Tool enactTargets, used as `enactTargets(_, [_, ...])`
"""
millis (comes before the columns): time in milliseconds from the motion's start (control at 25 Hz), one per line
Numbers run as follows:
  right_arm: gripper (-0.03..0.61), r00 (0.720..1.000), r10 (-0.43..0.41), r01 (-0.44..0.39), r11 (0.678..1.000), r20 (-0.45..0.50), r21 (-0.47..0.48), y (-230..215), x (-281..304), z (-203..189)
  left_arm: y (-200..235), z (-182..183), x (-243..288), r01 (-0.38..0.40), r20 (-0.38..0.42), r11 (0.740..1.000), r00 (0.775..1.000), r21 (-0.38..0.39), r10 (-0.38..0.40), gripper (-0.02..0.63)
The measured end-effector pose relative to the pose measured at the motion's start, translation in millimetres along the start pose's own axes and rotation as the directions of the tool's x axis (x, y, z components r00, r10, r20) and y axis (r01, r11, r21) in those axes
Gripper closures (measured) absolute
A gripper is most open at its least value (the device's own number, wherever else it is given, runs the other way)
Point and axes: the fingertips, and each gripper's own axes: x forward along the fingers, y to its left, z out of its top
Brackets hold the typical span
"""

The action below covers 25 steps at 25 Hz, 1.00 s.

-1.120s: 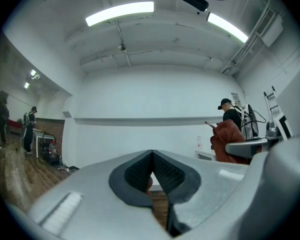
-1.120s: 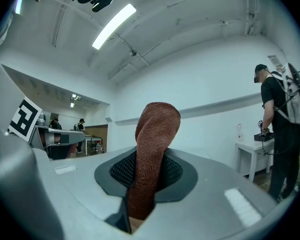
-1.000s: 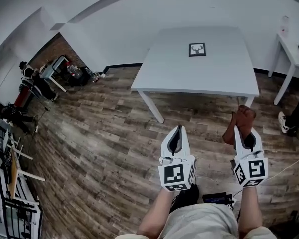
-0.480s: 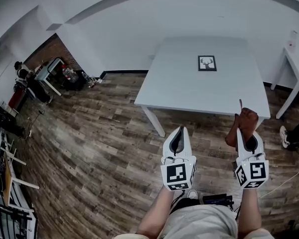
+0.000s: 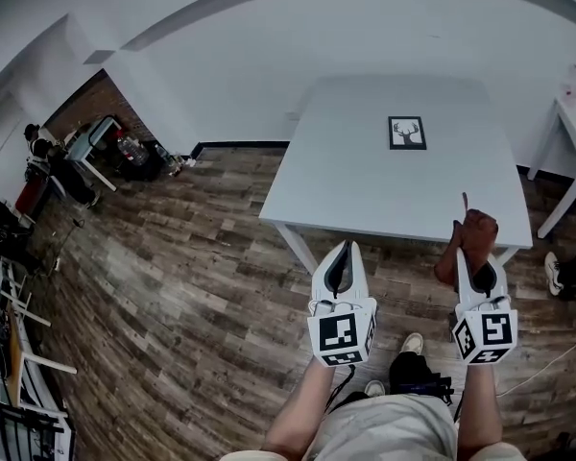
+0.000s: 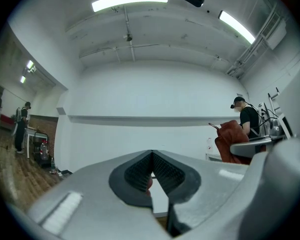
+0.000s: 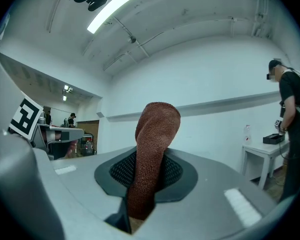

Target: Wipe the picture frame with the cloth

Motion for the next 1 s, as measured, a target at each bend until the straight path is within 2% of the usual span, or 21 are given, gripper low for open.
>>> enactTargets(400, [0.474, 1.0, 0.014, -0.014, 1.0, -0.011, 0.022, -47.3, 84.5, -8.9, -14.9, -8.3, 96.0, 0.016, 0.008, 1.0, 1.0, 0.009, -0.016, 0.613])
enactTargets(1000, [0.474, 0.996, 0.082, -0.08, 0.996, -0.042, 0.034, -140.4, 237.6, -23.6, -27.3, -27.0, 263.7, -0.048, -0.009, 0.999, 0.999, 0.006, 0.048, 0.613])
